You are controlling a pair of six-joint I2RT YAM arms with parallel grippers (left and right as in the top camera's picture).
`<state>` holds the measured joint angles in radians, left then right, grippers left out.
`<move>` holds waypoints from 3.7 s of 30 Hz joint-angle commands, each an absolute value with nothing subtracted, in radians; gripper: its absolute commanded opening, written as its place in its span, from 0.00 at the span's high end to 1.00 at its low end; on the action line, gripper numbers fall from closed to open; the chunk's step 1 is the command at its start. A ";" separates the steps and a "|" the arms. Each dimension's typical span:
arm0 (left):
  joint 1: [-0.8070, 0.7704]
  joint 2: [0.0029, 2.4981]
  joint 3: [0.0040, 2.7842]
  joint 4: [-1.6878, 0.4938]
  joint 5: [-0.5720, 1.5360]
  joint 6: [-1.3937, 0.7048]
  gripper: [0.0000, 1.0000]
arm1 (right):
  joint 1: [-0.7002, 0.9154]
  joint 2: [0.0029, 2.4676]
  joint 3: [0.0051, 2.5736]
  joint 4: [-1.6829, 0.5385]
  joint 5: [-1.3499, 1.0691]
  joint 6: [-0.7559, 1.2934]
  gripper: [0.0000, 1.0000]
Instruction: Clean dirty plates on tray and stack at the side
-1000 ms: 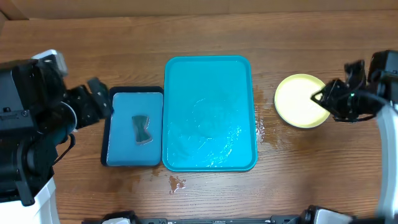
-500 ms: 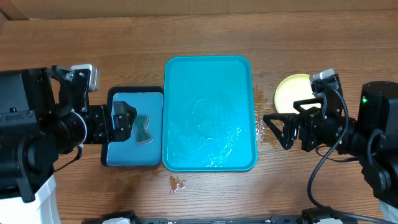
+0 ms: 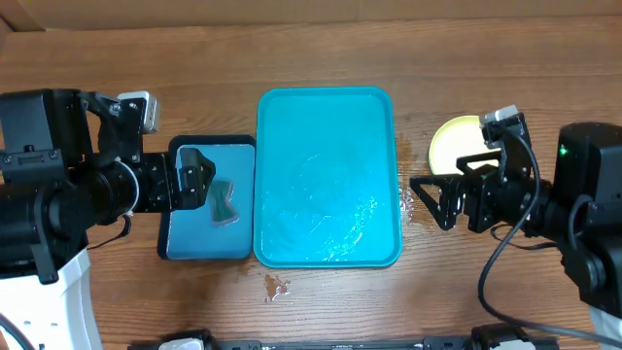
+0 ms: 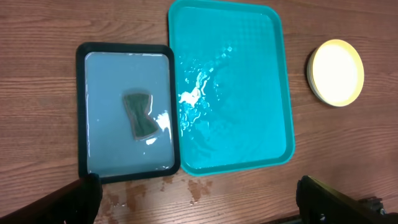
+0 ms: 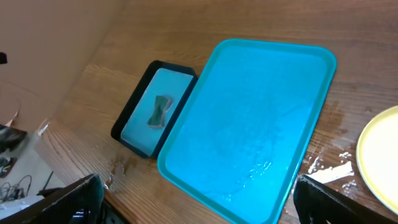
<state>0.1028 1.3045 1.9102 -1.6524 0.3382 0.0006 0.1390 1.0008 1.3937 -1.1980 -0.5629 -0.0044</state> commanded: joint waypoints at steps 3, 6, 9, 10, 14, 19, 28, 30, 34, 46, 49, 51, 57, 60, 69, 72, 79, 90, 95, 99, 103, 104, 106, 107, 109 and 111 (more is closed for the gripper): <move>0.104 1.322 1.917 -1.648 0.356 0.020 0.00 | 0.146 0.817 1.315 -1.140 -0.448 -0.038 0.00; 0.104 1.328 1.917 -1.648 0.356 0.020 0.00 | 0.146 0.682 1.194 -1.001 -0.350 -0.039 0.01; 0.104 1.335 1.917 -1.648 0.356 0.020 0.00 | 0.136 0.555 1.019 -0.839 -0.265 -0.038 0.00; 0.104 1.337 1.917 -1.648 0.356 0.020 0.00 | 0.131 0.517 0.960 -0.791 -0.249 -0.038 0.00; 0.104 1.344 1.917 -1.648 0.356 0.020 0.00 | 0.110 0.368 0.703 -0.640 -0.243 -0.038 0.00; 0.104 1.353 1.917 -1.648 0.356 0.020 0.00 | 0.085 0.216 0.413 -0.415 -0.246 -0.037 0.00; 0.104 1.354 1.917 -1.648 0.356 0.020 0.00 | 0.037 0.004 0.109 -0.188 -0.247 -0.023 0.00; 0.104 1.354 1.917 -1.648 0.356 0.020 0.00 | 0.037 0.002 0.075 -0.143 -0.247 -0.023 0.01; 0.104 1.354 1.917 -1.648 0.356 0.020 0.00 | 0.038 0.002 0.007 -0.049 -0.241 -0.024 0.00; 0.104 1.354 1.917 -1.648 0.356 0.020 0.00 | 0.039 0.003 0.008 -0.057 -0.228 -0.023 0.01; 0.104 1.354 1.917 -1.648 0.356 0.020 0.00 | 0.039 0.003 0.008 -0.057 -0.228 -0.023 0.00; 0.104 1.354 1.917 -1.648 0.356 0.020 0.00 | 0.039 0.003 0.008 -0.057 -0.228 -0.023 0.00; 0.104 1.354 1.917 -1.648 0.356 0.020 0.00 | 0.039 0.003 0.008 -0.057 -0.228 -0.023 0.01; 0.104 1.354 1.917 -1.648 0.356 0.020 0.00 | 0.039 0.003 0.008 -0.057 -0.228 -0.023 0.00; 0.039 1.278 1.892 -1.549 0.212 0.101 0.00 | 0.039 0.003 0.008 -0.057 -0.228 -0.023 0.00; -0.033 1.166 1.781 -1.322 0.236 0.221 0.00 | 0.039 0.003 0.008 -0.057 -0.228 -0.023 0.00; -0.072 0.809 1.252 -0.758 0.307 0.263 0.00 | 0.039 0.003 0.008 -0.057 -0.228 -0.023 0.01; -0.051 0.307 0.466 -0.189 0.401 0.254 0.00 | 0.039 0.003 0.008 -0.057 -0.228 -0.023 0.00; -0.050 0.099 0.253 -0.102 0.381 0.228 0.00 | 0.039 0.003 0.008 -0.057 -0.228 -0.023 0.00; -0.039 0.004 0.142 -0.064 0.305 0.107 0.00 | 0.039 0.003 0.008 -0.057 -0.228 -0.023 0.00; -0.039 0.002 0.033 0.030 0.190 -0.020 0.00 | 0.039 0.003 0.008 -0.057 -0.228 -0.023 0.00; -0.039 0.002 -0.002 0.060 0.167 -0.038 0.00 | 0.039 0.003 0.008 -0.057 -0.228 -0.023 0.00; -0.039 0.002 0.004 0.009 0.151 -0.037 0.00 | 0.039 0.003 0.008 -0.057 -0.228 -0.023 0.01; -0.039 0.002 0.004 -0.001 0.150 -0.038 0.00 | 0.039 0.003 0.008 -0.057 -0.228 -0.023 0.00; -0.039 0.002 0.004 -0.003 0.154 -0.038 0.00 | 0.039 0.003 0.008 -0.057 -0.228 -0.023 0.01; -0.039 0.002 0.004 -0.024 0.153 -0.038 0.00 | 0.039 0.003 0.008 -0.057 -0.228 -0.023 0.00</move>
<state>-0.0448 0.0139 0.0082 -0.0120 0.1871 -0.0021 0.0406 0.0113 0.0181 -0.0635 -0.2359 -0.0261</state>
